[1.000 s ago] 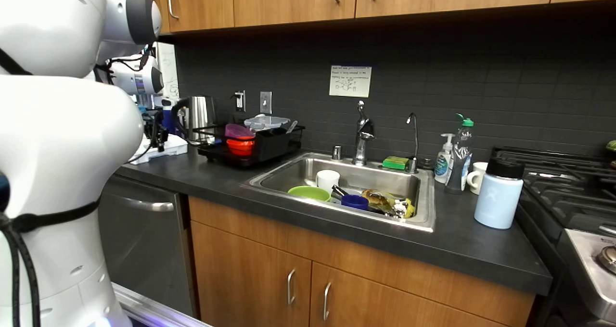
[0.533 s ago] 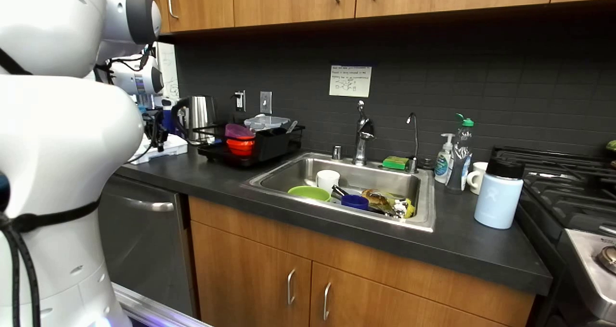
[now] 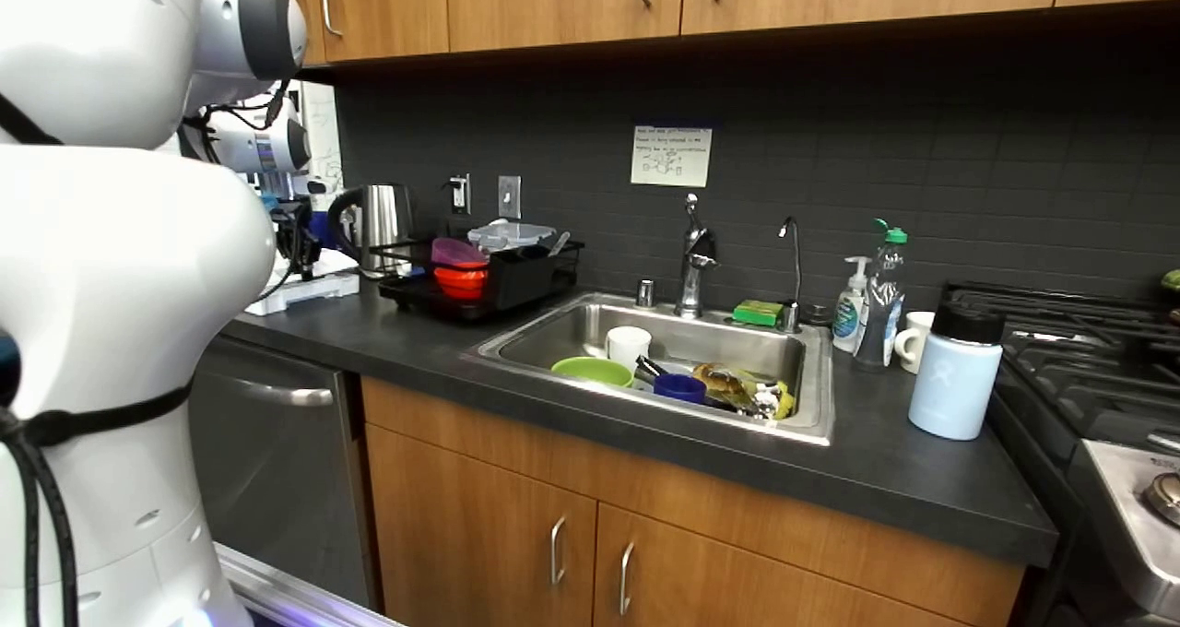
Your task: Lift the lid off the white boxed case and place it on the kitchen counter
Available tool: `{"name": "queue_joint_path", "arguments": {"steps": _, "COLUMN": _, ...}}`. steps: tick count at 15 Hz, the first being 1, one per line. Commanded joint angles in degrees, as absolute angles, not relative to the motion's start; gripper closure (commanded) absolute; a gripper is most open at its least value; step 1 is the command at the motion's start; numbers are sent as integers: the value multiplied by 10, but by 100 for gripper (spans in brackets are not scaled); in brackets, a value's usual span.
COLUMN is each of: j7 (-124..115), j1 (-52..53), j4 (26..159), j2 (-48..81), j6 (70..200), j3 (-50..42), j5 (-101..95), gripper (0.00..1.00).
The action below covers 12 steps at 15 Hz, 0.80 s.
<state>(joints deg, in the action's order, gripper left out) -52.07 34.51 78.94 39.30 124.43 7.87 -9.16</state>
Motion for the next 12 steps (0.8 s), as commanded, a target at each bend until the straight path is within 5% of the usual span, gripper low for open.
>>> {"name": "queue_joint_path", "arguments": {"steps": 1, "j7": -518, "j1": 347, "j4": 800, "j2": 357, "j6": 1242, "j3": 78, "j5": -99, "gripper": 95}}
{"name": "queue_joint_path", "arguments": {"steps": 12, "j7": -494, "j1": 317, "j4": 843, "j2": 282, "j6": 1250, "j3": 58, "j5": -126, "gripper": 95}}
